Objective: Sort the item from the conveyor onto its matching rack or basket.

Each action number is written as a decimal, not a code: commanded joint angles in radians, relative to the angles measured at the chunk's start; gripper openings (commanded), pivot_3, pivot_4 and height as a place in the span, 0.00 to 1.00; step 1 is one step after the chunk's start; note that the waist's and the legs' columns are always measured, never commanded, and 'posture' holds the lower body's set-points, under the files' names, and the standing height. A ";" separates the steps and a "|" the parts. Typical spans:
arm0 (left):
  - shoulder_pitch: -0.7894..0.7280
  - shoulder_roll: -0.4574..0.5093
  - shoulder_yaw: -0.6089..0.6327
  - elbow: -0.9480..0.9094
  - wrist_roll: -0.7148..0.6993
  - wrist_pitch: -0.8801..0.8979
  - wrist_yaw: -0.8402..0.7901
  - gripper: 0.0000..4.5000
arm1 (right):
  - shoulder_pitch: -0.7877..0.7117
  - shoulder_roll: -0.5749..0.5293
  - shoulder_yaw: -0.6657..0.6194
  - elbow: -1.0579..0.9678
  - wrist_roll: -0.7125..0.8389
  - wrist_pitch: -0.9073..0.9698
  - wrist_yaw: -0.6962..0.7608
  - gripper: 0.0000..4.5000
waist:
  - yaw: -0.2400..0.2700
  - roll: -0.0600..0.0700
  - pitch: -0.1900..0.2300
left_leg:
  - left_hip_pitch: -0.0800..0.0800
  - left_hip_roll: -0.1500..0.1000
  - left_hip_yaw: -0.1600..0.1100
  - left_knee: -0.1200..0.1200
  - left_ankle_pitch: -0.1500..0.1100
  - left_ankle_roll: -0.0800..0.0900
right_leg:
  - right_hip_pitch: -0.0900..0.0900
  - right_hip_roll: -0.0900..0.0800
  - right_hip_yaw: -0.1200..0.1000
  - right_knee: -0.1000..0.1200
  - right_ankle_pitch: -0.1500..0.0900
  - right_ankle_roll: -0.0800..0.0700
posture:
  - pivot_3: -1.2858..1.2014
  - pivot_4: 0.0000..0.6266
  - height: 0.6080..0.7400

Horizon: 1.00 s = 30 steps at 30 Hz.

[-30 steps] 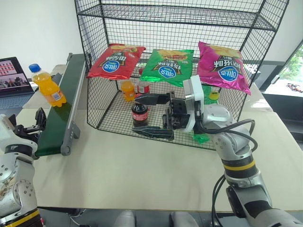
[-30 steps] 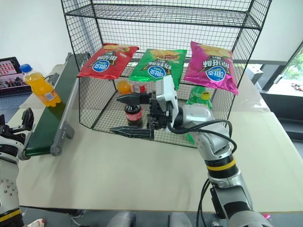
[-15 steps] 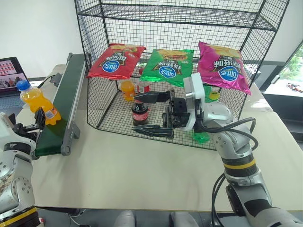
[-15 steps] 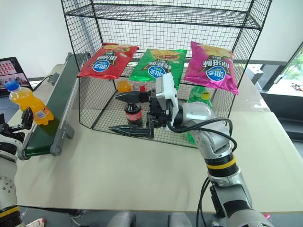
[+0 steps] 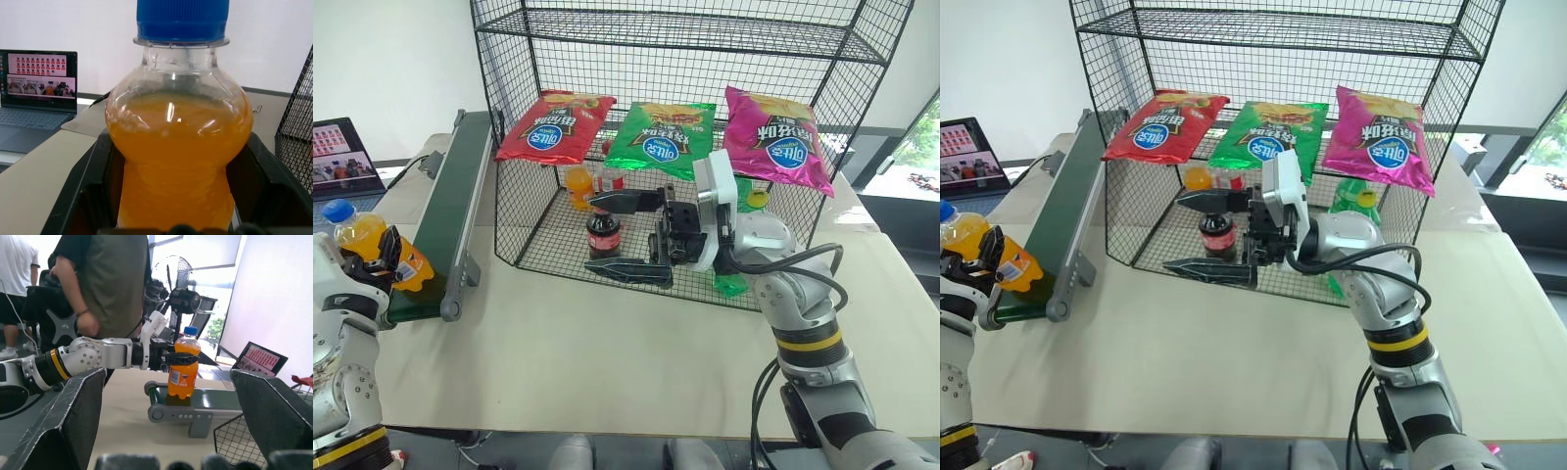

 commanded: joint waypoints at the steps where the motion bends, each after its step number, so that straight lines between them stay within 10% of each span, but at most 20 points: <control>1: 0.018 0.002 0.009 -0.080 -0.044 0.028 -0.009 0.53 | -0.004 -0.002 -0.025 -0.045 0.024 0.006 -0.015 1.00 | 0.000 0.000 0.000 | 0.000 0.000 0.000 0.000 0.000 0.000 | 0.000 0.000 0.000 0.000 0.000 0.000 | 0.52 0.24 0.98; 14: 0.003 0.068 -0.215 -0.405 -0.242 0.275 -0.051 0.53 | 0.148 -0.054 0.029 -0.129 -0.143 0.020 -0.204 1.00 | 0.000 -0.002 0.001 | -0.001 0.000 0.000 -0.001 0.000 0.000 | 0.000 0.000 0.000 -0.001 0.000 0.000 | 0.52 0.24 0.98; 30: -0.454 -0.176 -0.521 0.430 0.220 -0.296 -0.102 0.53 | 0.211 0.006 0.090 -0.170 -0.300 0.067 -0.429 1.00 | 0.002 -0.002 0.002 | -0.003 -0.001 0.000 -0.001 0.000 0.000 | -0.001 0.001 0.000 -0.003 0.000 0.000 | 0.52 0.24 0.98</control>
